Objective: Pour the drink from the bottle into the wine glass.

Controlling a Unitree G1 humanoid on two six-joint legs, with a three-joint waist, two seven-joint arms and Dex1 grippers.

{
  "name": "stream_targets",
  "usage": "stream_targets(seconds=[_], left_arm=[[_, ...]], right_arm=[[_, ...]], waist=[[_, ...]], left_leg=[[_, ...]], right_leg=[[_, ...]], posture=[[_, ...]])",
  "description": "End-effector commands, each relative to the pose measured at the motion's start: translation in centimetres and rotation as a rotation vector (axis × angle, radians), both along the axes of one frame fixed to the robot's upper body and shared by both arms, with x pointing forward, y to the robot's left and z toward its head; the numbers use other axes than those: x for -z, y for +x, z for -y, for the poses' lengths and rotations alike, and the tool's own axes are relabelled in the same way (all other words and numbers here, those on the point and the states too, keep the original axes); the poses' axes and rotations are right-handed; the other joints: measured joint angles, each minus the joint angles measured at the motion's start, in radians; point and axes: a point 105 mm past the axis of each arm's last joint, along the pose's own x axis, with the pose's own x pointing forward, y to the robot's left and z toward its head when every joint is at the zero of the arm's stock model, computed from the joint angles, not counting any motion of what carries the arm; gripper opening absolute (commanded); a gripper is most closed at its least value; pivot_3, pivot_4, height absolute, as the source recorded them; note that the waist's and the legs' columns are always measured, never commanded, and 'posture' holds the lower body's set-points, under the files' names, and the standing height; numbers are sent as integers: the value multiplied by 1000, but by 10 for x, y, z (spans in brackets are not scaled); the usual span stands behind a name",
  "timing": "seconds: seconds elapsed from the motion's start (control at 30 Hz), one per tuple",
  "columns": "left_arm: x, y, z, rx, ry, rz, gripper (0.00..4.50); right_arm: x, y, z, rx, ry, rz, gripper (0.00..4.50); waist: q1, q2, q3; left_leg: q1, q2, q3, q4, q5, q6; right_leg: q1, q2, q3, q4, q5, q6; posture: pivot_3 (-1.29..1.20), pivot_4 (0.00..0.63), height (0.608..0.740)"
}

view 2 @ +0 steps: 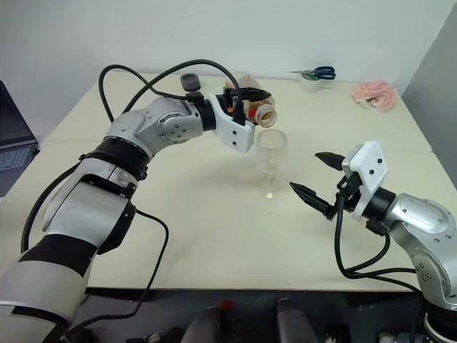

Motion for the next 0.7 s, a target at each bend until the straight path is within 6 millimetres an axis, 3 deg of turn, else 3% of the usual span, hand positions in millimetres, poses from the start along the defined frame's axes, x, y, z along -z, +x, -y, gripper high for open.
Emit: stream_targets(seconds=[0.03, 0.7], left_arm=[[-25, -5, 6, 27, -26, 72, 2138], [-24, -4, 5, 19, 1, 85, 2135]], right_arm=[[-9, -2, -1, -1, -6, 37, 4500], [-11, 5, -2, 6, -8, 50, 4500]], waist=[[0, 0, 0], [0, 0, 0]], left_leg=[[0, 0, 0, 0, 0, 0], [0, 0, 0, 0, 0, 0]], right_leg=[[0, 0, 0, 0, 0, 0], [0, 0, 0, 1, 2, -3]], posture=[[0, 150, 740], [0, 150, 740]])
